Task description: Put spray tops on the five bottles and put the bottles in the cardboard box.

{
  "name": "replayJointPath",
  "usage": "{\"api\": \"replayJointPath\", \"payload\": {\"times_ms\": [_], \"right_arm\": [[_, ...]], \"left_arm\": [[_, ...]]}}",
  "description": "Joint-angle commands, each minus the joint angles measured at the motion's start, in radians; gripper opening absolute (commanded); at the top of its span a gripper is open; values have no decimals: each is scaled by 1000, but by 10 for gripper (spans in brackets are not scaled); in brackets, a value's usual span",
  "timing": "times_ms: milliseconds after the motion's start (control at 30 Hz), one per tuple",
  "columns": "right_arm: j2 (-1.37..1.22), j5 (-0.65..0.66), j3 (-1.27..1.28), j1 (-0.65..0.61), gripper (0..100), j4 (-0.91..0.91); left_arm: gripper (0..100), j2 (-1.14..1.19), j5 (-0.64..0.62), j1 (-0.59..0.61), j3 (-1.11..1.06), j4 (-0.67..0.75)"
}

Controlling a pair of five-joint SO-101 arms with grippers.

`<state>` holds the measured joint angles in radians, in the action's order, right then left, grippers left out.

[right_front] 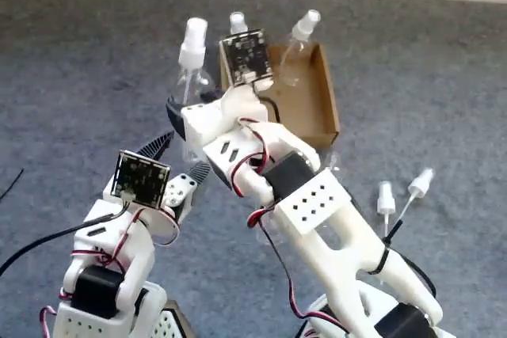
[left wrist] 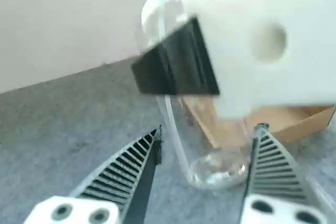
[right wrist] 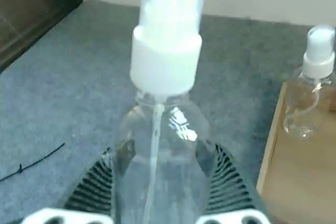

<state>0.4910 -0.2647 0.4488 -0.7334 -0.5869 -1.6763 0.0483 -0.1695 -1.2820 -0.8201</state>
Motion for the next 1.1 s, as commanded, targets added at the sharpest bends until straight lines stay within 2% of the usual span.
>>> {"api": "replayJointPath", "payload": {"times_ms": [0, 167, 300, 467, 733, 933, 1067], "right_arm": [[85, -11, -59, -48, 3, -24], [191, -8, -59, -77, 3, -140], [202, -6, -59, -76, 3, -213], [206, -6, -59, -76, 3, -228], [211, -5, -22, -74, 6, -228], [211, -3, -18, -51, 163, -223], [211, -3, -18, -48, 166, -223]], "left_arm": [[256, -10, -8, -7, -4, 57], [245, -10, -6, -5, -10, 58], [143, -18, -2, -10, -62, 117], [60, -21, -2, -12, -96, 149], [21, -21, 0, -5, -96, 149], [23, -21, 0, -8, -97, 147], [24, -21, 0, -5, -97, 147]]}}
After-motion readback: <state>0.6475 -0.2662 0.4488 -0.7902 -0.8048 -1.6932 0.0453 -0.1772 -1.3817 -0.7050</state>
